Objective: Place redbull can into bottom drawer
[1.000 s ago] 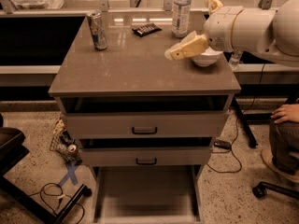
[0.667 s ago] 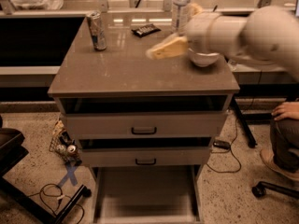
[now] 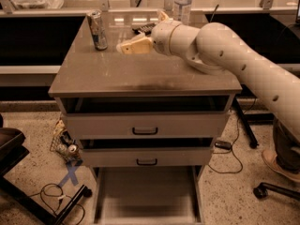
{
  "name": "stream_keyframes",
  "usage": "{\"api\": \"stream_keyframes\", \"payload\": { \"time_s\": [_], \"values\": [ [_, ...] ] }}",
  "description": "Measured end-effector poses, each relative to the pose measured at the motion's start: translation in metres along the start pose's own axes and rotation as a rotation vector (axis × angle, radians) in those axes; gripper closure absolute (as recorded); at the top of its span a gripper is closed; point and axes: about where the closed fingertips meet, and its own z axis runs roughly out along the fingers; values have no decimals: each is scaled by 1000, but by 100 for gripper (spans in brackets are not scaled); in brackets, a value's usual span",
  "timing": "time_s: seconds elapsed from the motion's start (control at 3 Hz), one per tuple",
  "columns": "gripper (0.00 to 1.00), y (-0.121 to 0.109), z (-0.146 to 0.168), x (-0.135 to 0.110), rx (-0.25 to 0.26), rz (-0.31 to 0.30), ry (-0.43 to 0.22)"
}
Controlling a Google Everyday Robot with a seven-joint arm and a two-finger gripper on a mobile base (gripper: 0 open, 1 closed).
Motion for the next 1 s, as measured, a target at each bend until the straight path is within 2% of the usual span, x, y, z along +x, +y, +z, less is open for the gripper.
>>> {"api": "stream_keyframes", "payload": {
  "time_s": [0.33,0.67,1.0],
  "values": [
    [0,8,34,3,-8,19,-5],
    [0,24,66,2,6,13,58],
    [0,30,81,5,28,4,124]
  ]
}}
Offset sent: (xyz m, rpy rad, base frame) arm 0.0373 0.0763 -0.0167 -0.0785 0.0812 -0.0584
